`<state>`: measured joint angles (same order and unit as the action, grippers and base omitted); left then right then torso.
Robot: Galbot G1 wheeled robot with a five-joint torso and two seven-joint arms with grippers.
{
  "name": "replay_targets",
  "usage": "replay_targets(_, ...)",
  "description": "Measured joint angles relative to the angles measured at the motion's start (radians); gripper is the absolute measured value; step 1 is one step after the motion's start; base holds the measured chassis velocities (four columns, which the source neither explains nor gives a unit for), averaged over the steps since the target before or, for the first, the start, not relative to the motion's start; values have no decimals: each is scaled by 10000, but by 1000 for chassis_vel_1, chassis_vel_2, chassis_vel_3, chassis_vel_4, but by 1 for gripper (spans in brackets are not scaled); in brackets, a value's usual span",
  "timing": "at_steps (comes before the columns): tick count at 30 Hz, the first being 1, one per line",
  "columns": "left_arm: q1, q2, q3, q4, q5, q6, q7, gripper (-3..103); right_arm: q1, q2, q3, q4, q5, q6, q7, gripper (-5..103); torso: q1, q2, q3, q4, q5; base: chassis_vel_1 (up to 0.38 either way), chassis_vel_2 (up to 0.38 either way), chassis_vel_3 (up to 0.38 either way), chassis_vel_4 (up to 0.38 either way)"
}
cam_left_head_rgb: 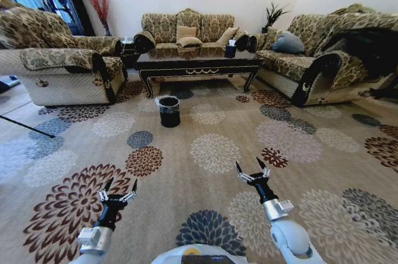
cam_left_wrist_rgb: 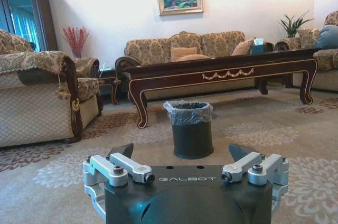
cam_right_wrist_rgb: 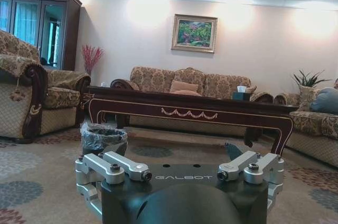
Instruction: Move to the front of the table and pick up the trash from the floor, then place it into the trash bin.
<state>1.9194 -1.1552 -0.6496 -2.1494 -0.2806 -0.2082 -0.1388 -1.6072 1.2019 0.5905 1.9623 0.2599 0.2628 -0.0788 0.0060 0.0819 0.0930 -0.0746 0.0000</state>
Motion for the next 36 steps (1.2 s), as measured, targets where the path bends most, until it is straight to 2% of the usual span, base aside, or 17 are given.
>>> replay_targets(36,0,0,0,0,0,0,0,100,0,0,0,0,0,0,0,100,328,1429,1101,0,0,0,0,0,0)
